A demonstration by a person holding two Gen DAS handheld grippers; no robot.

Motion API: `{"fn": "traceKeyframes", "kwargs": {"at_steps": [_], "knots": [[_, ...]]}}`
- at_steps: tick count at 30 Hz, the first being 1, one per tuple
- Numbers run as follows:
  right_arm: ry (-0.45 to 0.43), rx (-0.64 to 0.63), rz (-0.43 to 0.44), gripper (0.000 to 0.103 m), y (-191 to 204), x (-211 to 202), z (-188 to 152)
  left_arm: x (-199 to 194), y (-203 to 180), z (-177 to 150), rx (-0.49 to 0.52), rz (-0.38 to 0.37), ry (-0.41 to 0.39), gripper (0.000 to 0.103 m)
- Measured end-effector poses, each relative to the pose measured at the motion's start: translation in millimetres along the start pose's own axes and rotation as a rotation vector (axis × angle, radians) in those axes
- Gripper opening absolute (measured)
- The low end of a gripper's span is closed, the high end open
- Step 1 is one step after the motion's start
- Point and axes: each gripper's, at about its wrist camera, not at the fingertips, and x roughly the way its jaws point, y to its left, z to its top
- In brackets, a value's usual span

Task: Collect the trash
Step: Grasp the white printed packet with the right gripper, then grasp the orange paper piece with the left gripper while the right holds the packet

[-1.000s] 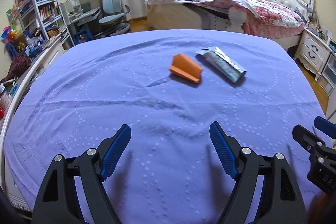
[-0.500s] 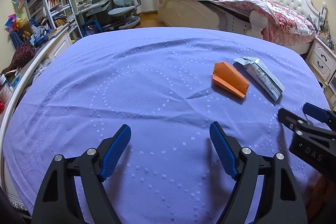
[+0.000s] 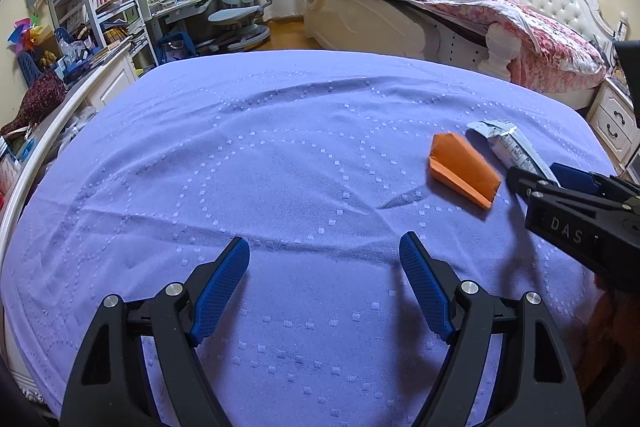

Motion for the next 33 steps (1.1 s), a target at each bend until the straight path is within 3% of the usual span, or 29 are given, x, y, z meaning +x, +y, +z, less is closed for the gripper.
{"fn": "traceKeyframes", "kwargs": {"at_steps": [1,4,19,23,27,33], "knots": [[-0.004,-0.005,0.004,0.042,0,0,1,0,-1,0,0.002,0.002,0.0,0.077],[-0.009,0.005,0.02,0.038,-3,0,1,0,-4,1,0.016,0.009,-0.003,0.078],[-0.011,0.12,-0.062,0.036,-69,-14,-14,4,-43,10,0.083,-0.03,-0.017,0.078],[-0.01,0.119,-0.03,0.04,-78,-13,-13,4,-54,12,0.099,-0.042,-0.021,0.078],[-0.013,0.12,-0.011,0.051,-83,-8,-9,6,-62,16,0.105,-0.049,-0.021,0.079],[-0.017,0.13,0.009,0.053,-86,-1,-1,16,-67,27,0.09,-0.046,-0.01,0.079]]}}
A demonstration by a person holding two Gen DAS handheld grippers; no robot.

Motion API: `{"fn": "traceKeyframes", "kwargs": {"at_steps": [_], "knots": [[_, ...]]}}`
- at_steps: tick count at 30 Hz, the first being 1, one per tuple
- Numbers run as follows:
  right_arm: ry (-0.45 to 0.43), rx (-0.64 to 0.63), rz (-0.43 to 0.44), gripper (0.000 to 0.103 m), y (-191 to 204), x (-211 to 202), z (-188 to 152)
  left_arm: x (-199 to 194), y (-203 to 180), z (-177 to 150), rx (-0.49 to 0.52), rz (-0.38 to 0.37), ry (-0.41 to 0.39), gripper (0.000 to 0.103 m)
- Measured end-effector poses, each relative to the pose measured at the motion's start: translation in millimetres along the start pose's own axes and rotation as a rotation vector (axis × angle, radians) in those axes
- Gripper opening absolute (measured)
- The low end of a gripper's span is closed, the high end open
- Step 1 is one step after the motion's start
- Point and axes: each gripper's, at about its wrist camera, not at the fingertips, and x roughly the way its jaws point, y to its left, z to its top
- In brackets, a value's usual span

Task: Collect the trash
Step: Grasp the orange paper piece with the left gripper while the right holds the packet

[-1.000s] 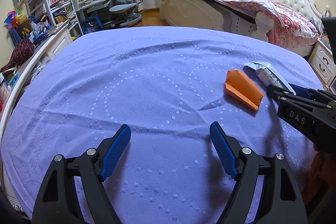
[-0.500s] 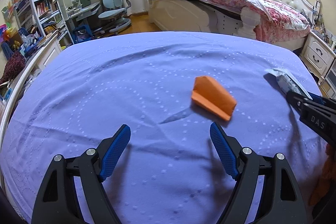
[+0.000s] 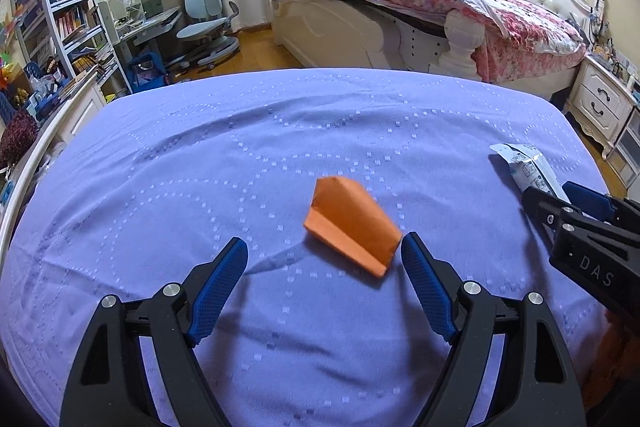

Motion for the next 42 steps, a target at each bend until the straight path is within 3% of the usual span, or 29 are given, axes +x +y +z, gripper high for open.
{"fn": "traceKeyframes", "kwargs": {"at_steps": [8,12,15,31,42], "knots": [[-0.002,-0.001,0.008,0.054,2,2,1,10,2,9,-0.041,-0.031,0.016,0.079],[-0.001,-0.003,0.006,0.05,3,2,1,13,9,7,-0.069,-0.086,0.038,0.06],[0.0,-0.009,0.007,0.042,5,2,0,10,11,6,-0.079,-0.098,0.028,0.052],[-0.005,-0.001,0.027,0.03,8,-24,-28,-12,7,-15,-0.065,-0.141,0.013,0.05],[-0.026,0.031,0.039,0.028,5,-56,-59,-38,-3,-38,-0.036,-0.143,-0.006,0.05]]}}
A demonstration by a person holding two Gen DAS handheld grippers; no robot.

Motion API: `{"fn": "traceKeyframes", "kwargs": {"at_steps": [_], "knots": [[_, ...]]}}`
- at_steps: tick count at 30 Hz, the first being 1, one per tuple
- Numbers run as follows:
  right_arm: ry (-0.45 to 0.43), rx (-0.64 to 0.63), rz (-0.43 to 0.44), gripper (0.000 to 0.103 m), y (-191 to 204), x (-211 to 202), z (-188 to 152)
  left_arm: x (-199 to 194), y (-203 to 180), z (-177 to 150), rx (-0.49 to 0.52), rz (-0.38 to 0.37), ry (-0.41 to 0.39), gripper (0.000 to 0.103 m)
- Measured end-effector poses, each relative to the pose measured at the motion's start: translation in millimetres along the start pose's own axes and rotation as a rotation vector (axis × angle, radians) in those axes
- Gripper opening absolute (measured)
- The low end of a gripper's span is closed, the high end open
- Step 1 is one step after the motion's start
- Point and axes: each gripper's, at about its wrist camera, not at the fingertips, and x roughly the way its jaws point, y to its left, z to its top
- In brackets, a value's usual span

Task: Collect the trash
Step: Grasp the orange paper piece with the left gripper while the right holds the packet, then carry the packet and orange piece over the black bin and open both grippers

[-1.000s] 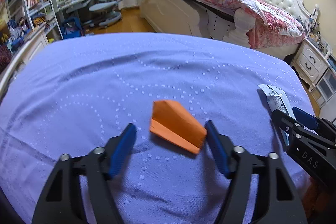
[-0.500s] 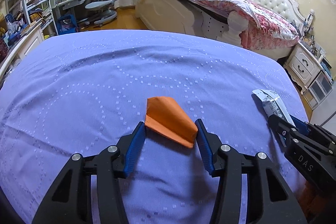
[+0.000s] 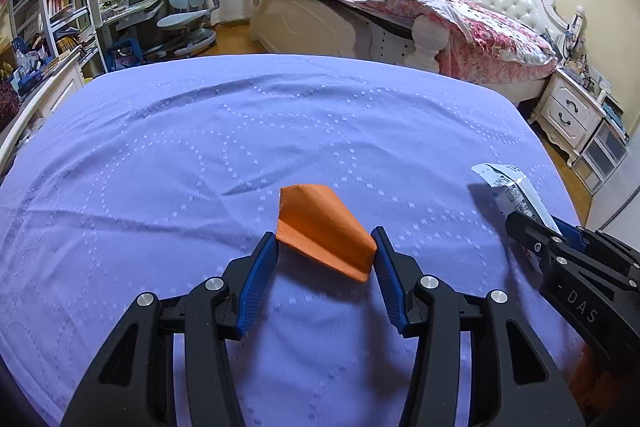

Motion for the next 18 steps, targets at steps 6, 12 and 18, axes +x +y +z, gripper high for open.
{"fn": "traceKeyframes", "kwargs": {"at_steps": [6,12,18], "knots": [[-0.019,0.016,0.0,0.028,-5,-21,-16,-14,-12,-10,0.014,-0.009,-0.014,0.05],[-0.039,0.036,-0.006,0.028,-13,-43,-32,-30,-27,-21,0.032,-0.034,-0.03,0.05],[-0.074,0.065,-0.021,0.028,-25,-72,-48,-45,-52,-34,0.076,-0.058,-0.054,0.05]]}}
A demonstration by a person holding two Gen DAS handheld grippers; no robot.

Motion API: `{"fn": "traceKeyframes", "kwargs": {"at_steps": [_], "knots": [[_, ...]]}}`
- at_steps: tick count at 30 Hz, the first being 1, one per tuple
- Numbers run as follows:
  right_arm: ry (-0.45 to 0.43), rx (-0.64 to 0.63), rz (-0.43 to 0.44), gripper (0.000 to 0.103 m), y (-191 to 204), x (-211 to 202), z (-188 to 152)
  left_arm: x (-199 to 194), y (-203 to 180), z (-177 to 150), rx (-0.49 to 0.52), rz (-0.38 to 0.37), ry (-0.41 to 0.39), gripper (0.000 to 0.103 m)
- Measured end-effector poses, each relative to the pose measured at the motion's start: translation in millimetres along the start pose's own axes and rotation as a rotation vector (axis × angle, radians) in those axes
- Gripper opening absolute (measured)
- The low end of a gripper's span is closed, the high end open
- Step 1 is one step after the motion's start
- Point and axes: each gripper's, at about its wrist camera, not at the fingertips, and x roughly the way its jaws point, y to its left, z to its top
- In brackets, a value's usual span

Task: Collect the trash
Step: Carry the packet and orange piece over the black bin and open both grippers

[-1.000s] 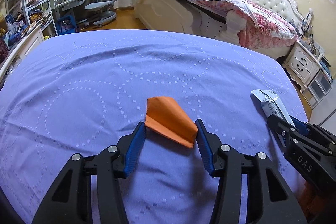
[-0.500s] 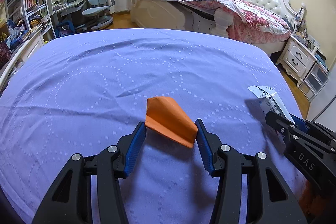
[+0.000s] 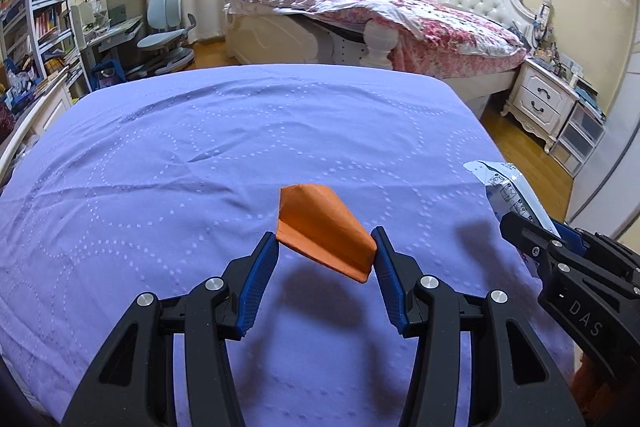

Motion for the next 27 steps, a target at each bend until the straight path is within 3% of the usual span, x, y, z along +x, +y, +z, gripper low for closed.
{"fn": "traceKeyframes", "kwargs": {"at_steps": [16,27], "knots": [[-0.108,0.112,-0.162,0.028,-72,-74,-42,-33,-93,-21,0.145,-0.134,-0.068,0.05],[-0.126,0.199,-0.277,0.028,-130,-88,-57,-28,-156,-21,0.248,-0.214,-0.085,0.05]]}}
